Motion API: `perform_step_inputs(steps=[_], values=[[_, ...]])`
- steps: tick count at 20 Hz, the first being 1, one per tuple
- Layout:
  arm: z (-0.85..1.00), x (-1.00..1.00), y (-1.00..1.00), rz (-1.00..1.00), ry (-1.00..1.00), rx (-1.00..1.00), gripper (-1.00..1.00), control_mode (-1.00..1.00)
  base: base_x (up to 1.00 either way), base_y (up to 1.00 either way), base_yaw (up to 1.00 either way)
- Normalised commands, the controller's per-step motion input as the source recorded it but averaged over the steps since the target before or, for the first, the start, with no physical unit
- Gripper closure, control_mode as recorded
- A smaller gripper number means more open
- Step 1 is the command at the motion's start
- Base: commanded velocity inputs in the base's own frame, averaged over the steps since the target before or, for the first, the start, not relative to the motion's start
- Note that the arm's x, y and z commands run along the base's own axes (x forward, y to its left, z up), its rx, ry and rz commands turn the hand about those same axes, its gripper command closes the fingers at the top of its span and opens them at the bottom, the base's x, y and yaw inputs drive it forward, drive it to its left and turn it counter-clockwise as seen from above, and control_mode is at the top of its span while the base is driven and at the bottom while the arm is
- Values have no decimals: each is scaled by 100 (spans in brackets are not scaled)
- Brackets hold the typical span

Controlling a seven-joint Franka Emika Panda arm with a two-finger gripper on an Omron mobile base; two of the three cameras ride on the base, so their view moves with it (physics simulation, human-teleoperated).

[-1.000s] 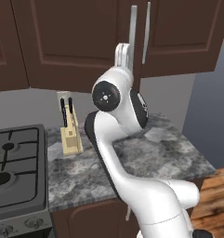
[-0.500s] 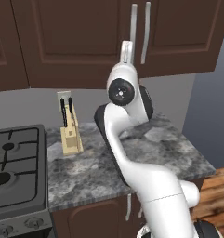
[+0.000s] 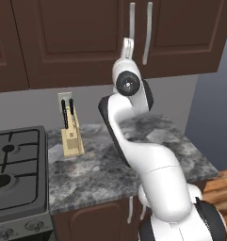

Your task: Pick the jar and jar from the dining table and place them in the open cabinet. Close the cabinet after placing the objects.

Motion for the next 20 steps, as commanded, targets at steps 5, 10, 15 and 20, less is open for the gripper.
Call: perform_step_inputs(steps=[5, 10, 15, 20], values=[[-12, 65, 0, 4, 10, 10, -100, -100, 0, 0, 0], [-11, 53, 1, 3, 15, 6, -100, -100, 0, 0, 0], [-14, 44, 1, 2, 14, 5, -100, -100, 0, 0, 0], [-23, 20, 6, 1, 7, 1, -100, -100, 0, 0, 0]])
